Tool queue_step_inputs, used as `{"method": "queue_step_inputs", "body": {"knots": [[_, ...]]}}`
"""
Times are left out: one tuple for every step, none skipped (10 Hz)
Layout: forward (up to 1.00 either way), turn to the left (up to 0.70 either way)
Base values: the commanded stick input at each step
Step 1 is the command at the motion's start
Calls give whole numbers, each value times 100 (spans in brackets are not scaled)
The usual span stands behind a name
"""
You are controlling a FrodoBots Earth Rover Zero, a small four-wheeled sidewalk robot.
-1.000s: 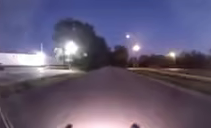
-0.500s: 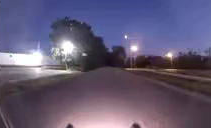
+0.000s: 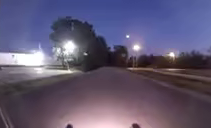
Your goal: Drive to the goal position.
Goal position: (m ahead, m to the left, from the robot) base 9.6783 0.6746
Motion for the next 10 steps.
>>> {"method": "queue_step_inputs", "body": {"knots": [[100, 0], [100, 0], [100, 0], [100, 0], [100, 0], [100, 0], [100, 0], [100, 0], [100, 0], [100, 0]]}}
